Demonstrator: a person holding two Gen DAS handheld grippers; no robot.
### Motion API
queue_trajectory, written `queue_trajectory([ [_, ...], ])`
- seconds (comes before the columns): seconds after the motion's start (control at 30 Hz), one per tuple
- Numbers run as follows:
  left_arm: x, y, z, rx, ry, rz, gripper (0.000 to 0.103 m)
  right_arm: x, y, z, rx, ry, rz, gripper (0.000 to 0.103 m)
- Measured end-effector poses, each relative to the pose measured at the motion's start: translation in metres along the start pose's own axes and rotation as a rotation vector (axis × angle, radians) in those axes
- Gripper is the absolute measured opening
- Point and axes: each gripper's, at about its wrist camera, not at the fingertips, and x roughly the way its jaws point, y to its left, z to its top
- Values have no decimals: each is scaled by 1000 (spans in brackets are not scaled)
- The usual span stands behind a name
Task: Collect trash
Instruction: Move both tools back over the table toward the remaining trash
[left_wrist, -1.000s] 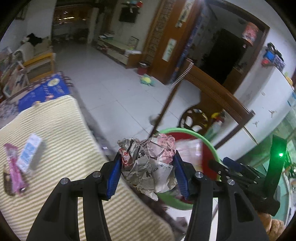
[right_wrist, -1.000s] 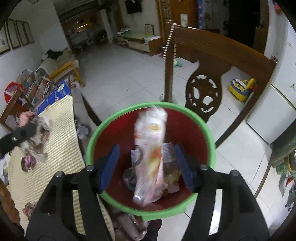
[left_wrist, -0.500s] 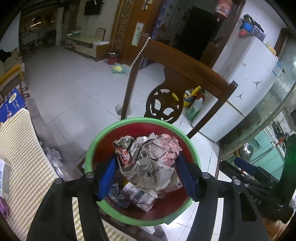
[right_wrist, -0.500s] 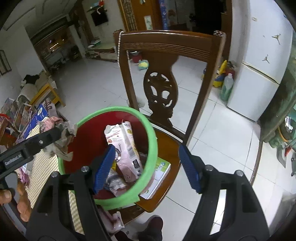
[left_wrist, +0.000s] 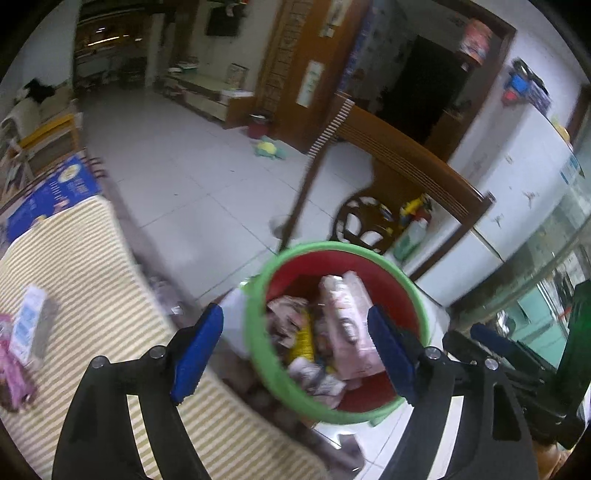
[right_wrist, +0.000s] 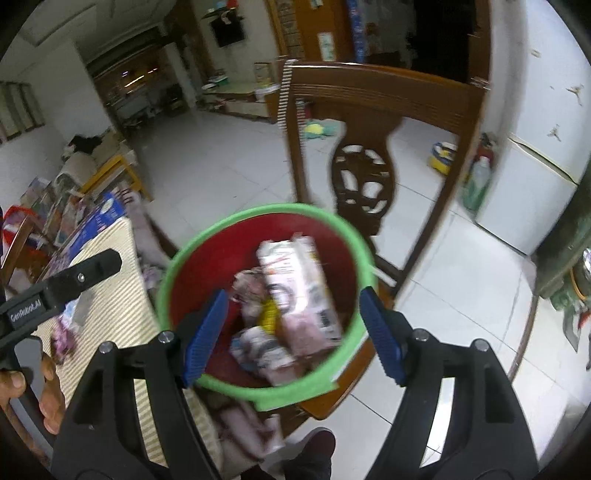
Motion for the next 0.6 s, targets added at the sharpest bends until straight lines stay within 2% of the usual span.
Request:
queue_trajectory([
  [0.23, -53, 97, -18, -160, -61, 131, 79, 18, 101, -31, -202, 121, 166, 79],
  [0.3, -69, 133, -29, -208, -71, 185, 79, 26, 138, -48, -285, 191, 227, 86],
  [0.43, -96, 194, -56, -285, -71, 285, 79, 31, 199, -84, -410, 287, 319, 87],
  [0.6, -135, 275, -96, -416, -67, 383, 79, 39, 280, -147, -551, 464, 460, 93],
])
